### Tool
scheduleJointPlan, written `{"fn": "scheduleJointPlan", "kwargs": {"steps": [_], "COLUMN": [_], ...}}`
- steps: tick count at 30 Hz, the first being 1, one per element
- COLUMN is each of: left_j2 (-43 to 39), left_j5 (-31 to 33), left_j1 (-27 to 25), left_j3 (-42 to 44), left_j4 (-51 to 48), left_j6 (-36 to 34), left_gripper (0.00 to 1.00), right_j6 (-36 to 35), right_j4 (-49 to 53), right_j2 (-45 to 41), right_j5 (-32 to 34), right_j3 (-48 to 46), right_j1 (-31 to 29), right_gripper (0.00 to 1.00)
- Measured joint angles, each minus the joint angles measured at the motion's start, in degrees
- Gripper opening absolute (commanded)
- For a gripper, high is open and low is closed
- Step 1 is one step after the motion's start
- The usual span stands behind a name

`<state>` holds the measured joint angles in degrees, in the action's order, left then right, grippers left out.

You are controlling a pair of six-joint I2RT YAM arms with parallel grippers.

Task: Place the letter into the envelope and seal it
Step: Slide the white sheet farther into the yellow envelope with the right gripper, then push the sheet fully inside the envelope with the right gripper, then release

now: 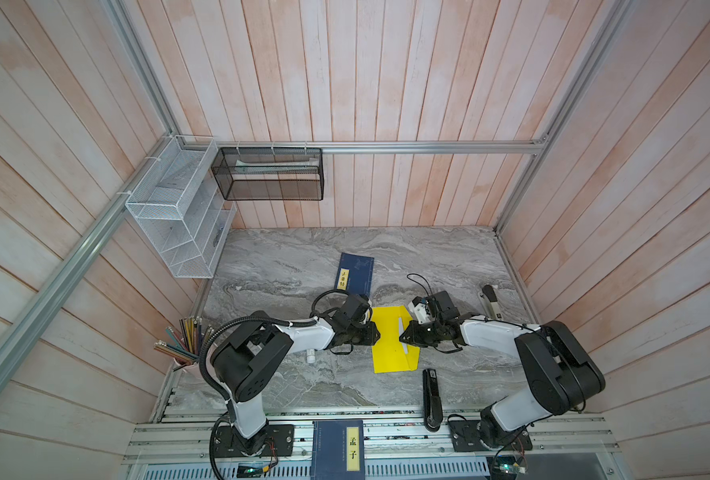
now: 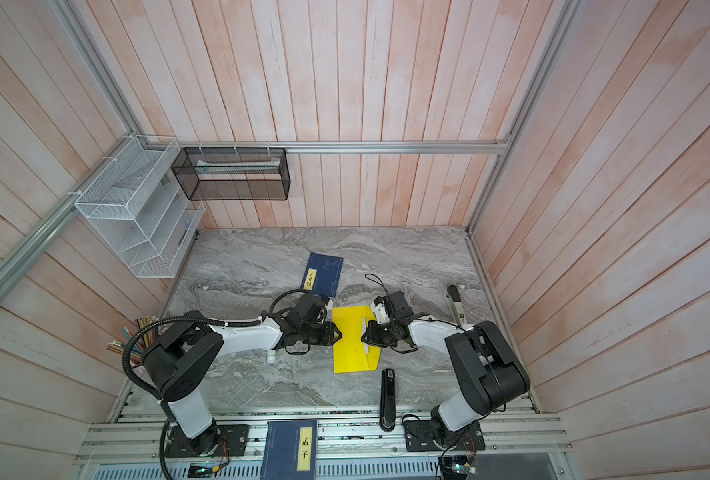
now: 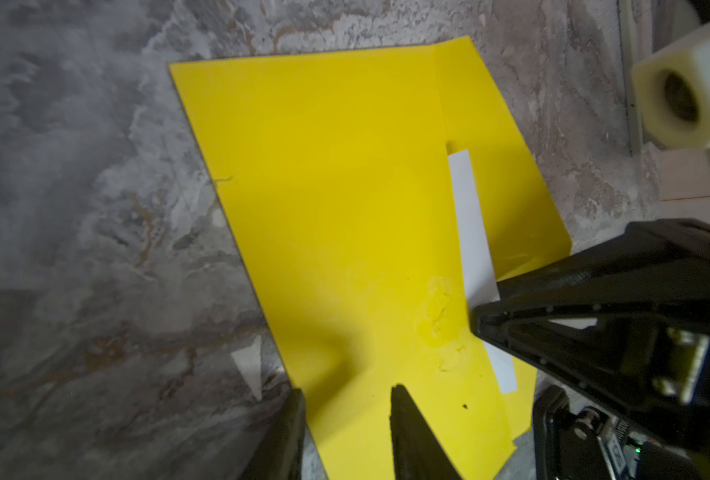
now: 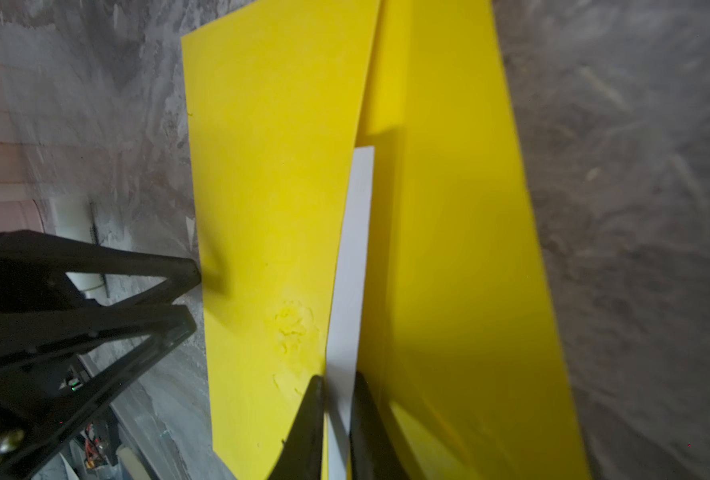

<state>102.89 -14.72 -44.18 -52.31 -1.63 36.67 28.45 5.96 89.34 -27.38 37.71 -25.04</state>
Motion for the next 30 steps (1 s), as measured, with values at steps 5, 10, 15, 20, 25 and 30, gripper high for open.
{"fn": "scheduleJointPlan", "kwargs": {"steps": [5, 10, 15, 20, 25, 30], "left_j2": [0.0, 0.0, 0.0, 0.0, 0.0, 0.2], "left_j5": [0.0, 0.0, 0.1, 0.2, 0.2, 0.2], "left_j1": [0.2, 0.2, 0.3, 0.3, 0.3, 0.3], "left_j3": [0.0, 0.0, 0.0, -0.2, -0.3, -0.7], "left_j4": [0.0, -0.1, -0.3, -0.5, -0.9, -1.4], "left_j6": [0.0, 0.0, -0.1, -0.2, -0.3, -0.3], "left_gripper": [0.37, 0.36, 0.36, 0.35, 0.33, 0.32], "right_j6": [-0.7, -1.6, -1.7, -1.9, -2.4, -3.1], "right_j4": [2.1, 4.9, 7.5, 9.5, 10.8, 11.3], "right_j2": [-0.4, -1.2, -2.5, -4.0, -4.6, -4.6], "right_j5": [1.6, 3.7, 5.5, 7.2, 8.5, 9.4], "right_j3": [1.4, 2.2, 2.9, 4.0, 4.8, 4.9], "right_j1": [-0.1, -0.1, -0.1, -0.1, -0.1, -0.1], "right_gripper": [0.31, 0.35, 0.35, 0.34, 0.22, 0.09]}}
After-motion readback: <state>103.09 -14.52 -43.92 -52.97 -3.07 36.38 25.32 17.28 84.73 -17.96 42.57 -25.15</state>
